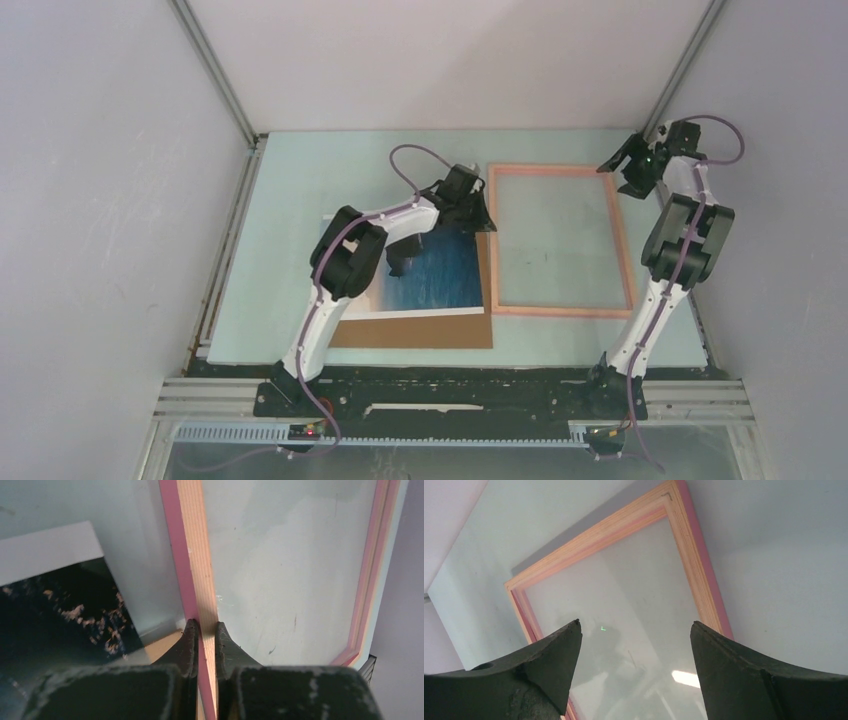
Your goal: Put the photo into the frame
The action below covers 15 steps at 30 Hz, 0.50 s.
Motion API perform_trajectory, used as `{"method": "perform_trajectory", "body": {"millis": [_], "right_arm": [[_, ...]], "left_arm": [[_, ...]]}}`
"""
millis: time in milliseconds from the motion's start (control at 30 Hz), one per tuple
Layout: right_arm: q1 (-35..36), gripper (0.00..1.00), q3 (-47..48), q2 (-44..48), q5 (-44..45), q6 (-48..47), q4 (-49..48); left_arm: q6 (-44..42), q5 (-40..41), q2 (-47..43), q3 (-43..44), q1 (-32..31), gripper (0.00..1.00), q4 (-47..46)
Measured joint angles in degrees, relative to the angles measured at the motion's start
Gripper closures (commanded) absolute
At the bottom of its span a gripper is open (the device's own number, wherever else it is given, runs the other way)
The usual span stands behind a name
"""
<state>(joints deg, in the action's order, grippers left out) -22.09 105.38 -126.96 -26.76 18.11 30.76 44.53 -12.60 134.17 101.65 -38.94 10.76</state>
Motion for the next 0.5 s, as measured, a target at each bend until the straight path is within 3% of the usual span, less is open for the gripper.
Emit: {"method": "perform_trajectory", "body": {"millis": [267,500], "right_arm": [[5.64,0.11,0.94,1.01,1.42,-0.04,3.08],[12.46,0.1,-15.26,17.2,0.04,0.02,3.63]], "left_arm": [[-0.04,-2.1,-2.91,-3.41,0.61,0.94,1.4],[-0.79,-4.81,-4.94,-5.07,0.92,0.77,4.79]]}}
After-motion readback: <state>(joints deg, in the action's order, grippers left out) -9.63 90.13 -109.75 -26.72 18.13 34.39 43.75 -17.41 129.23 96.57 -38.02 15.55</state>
